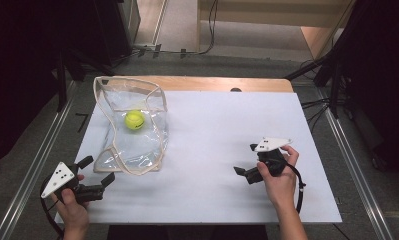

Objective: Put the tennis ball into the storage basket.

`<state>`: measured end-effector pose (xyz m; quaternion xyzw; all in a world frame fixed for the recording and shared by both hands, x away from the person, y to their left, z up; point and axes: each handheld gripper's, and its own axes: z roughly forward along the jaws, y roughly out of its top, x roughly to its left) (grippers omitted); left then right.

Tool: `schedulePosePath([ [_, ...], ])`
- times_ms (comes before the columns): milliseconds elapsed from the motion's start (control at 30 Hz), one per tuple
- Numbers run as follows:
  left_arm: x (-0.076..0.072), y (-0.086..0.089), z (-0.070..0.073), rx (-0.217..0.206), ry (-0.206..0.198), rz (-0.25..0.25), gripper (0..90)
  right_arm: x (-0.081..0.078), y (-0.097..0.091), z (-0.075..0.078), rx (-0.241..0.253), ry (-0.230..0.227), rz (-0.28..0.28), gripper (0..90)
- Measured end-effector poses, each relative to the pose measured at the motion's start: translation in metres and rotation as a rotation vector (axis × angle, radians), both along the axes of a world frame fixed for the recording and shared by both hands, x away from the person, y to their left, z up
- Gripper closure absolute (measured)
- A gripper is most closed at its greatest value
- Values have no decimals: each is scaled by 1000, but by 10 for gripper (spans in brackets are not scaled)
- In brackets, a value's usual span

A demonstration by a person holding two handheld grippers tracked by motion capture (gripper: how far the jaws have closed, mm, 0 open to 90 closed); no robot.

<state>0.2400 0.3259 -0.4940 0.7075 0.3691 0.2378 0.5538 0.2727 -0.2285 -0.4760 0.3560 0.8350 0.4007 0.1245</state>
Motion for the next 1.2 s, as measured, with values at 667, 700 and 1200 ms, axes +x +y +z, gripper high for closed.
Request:
schedulePosePath([
  [667,-1,0,0,3,-4,-2,0,-24,-45,-14,73,-28,-114,0],
  [700,-1,0,0,5,-4,-3,0,-26,-47,-14,76,-29,-123,0],
  [1200,-2,2,0,-8,-10,-1,0,-49,-81,-21,119,-53,-182,0],
])
